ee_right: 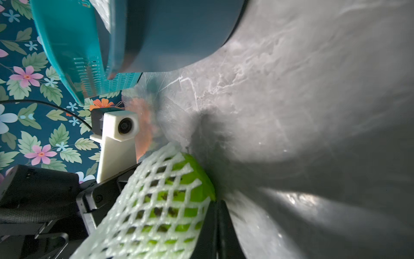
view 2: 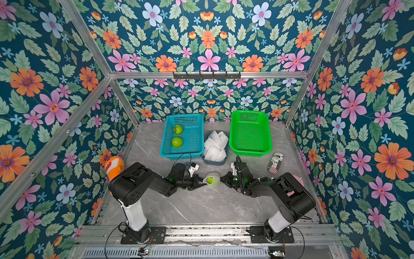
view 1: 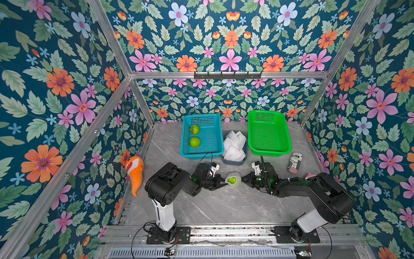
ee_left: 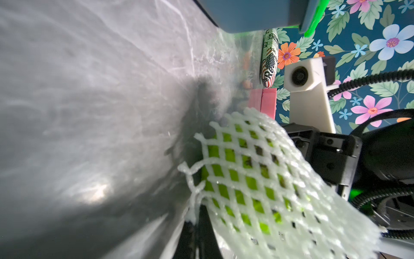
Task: Sleeve custard apples in foam nets
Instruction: Put on the foam net on the custard apple.
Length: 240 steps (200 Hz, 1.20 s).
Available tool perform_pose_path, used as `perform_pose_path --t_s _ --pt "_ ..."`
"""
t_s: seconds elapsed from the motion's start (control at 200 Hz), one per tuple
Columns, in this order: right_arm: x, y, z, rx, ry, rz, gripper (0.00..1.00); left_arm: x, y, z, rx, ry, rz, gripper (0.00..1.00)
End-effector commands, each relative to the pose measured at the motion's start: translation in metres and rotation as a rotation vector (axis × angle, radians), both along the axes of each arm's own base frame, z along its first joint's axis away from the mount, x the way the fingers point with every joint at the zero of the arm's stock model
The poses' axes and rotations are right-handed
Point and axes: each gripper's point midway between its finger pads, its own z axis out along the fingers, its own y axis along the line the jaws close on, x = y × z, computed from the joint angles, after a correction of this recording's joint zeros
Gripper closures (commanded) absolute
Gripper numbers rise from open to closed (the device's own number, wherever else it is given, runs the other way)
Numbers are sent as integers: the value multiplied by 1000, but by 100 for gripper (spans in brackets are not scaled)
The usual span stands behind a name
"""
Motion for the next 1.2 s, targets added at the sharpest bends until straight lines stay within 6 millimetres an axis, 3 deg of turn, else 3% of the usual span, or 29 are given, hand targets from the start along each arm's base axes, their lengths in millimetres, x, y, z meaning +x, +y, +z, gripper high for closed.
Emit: perform_pose_path --t_s 0.0,0.235,0.36,0.54,0.645,0.745,0.885,1.015,1.195 --pt "-1 -4 -7 -54 4 -1 100 -3 16 -34 140 29 39 100" --pt "0 -5 4 -80 -27 13 100 -6 16 -34 141 29 34 100" --pt "0 -10 14 -84 -47 1 88 -7 17 -35 143 29 33 100" --pt "-1 -20 22 -96 -60 -20 81 -8 18 -33 141 25 31 100" --pt "0 -24 33 -87 -89 -27 71 -8 18 -33 141 25 31 100" --pt "-2 -18 49 -63 -128 8 62 -8 18 -33 141 26 30 100" --pt "-4 -1 67 -36 -170 73 56 -9 18 -34 141 27 29 100" --pt "-5 8 68 -30 -176 107 52 -9 18 -34 139 27 27 100" --pt "-3 14 61 -43 -162 127 56 -9 17 -33 138 24 25 100"
